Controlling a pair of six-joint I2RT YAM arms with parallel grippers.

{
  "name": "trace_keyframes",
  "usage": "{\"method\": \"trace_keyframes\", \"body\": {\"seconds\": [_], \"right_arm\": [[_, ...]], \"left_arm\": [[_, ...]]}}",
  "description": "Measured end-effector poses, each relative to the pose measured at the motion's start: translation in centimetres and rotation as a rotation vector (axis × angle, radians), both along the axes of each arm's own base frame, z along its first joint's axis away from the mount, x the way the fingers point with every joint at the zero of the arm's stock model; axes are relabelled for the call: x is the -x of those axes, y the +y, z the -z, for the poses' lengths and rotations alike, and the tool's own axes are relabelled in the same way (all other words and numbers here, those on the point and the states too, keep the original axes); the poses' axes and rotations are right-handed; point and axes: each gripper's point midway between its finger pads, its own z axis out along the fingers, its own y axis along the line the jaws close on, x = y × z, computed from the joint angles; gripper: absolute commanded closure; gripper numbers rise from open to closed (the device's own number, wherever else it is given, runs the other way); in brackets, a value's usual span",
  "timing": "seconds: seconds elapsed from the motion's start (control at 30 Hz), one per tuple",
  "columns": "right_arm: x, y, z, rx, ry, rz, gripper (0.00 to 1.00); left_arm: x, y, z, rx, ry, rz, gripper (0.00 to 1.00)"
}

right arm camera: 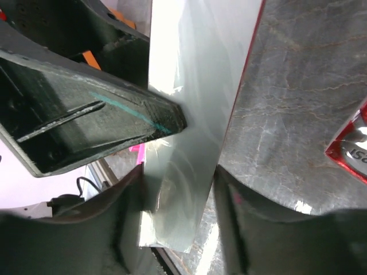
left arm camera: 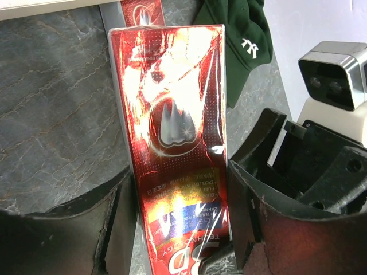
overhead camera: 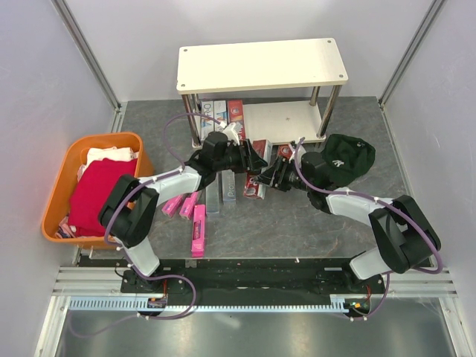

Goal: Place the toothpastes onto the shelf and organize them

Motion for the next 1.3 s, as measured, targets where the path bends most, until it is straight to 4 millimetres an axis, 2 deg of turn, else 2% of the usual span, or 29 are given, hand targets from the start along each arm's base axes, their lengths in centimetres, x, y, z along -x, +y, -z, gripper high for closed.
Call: {"method": "trace_keyframes", "body": {"seconds": [0.03,0.2,0.3,0.33,0.47,0.6,0.63,0.87,1.03,1.13,1.3], "right_arm": [[0.0,0.1,-0.1,-0.003,-0.005,-0.002,0.54],[0.0,0.2,-0.4,-0.011,-0.009,-0.002,0.62],[-0.1,0.3,-0.6,-0.015,-0.019,-0.009,0.64],[-0.1,0.4,-0.8,-0.017,-0.022,-0.012,0.65],[-0.4,0.3,-0.9,-0.002,-0.029,-0.006,0.66],[-0.9,-0.1,-0.6,0.028,-0.022,0.012,0.67],[-1.1,-0.1,-0.6,0.034,-0.023,0.015,0.67],[-2.9,0.1,-1.2,0.075,-0.049,0.02,0.68],[-6.1,-0.2,-1.9,0.103,-0.081,0.054,0.68],[-9.0,0.0,-2.3,0.113,-0.099,0.075,0.68],[-13.0,0.3,-2.6,0.129,-0.111,0.087,0.66]], "left_arm": [[0.0,0.0,0.0,0.001,-0.001,0.0,0.5],[0.0,0.4,-0.6,0.004,-0.01,-0.008,0.42],[0.0,0.7,-0.9,-0.005,-0.019,-0.019,0.29],[0.0,0.9,-1.1,-0.008,-0.023,-0.025,0.22],[-0.1,1.8,-1.9,-0.023,-0.042,-0.039,0.14],[-0.1,3.0,-3.9,-0.03,-0.09,-0.061,0.06],[-0.1,3.3,-4.4,-0.033,-0.106,-0.071,0.0],[0.0,6.4,-7.2,-0.092,-0.197,-0.166,0.0],[-0.3,9.4,-8.0,-0.126,-0.228,-0.245,0.0],[-0.3,10.9,-7.9,-0.142,-0.229,-0.276,0.0],[0.1,11.5,-7.6,-0.154,-0.223,-0.282,0.0]]}}
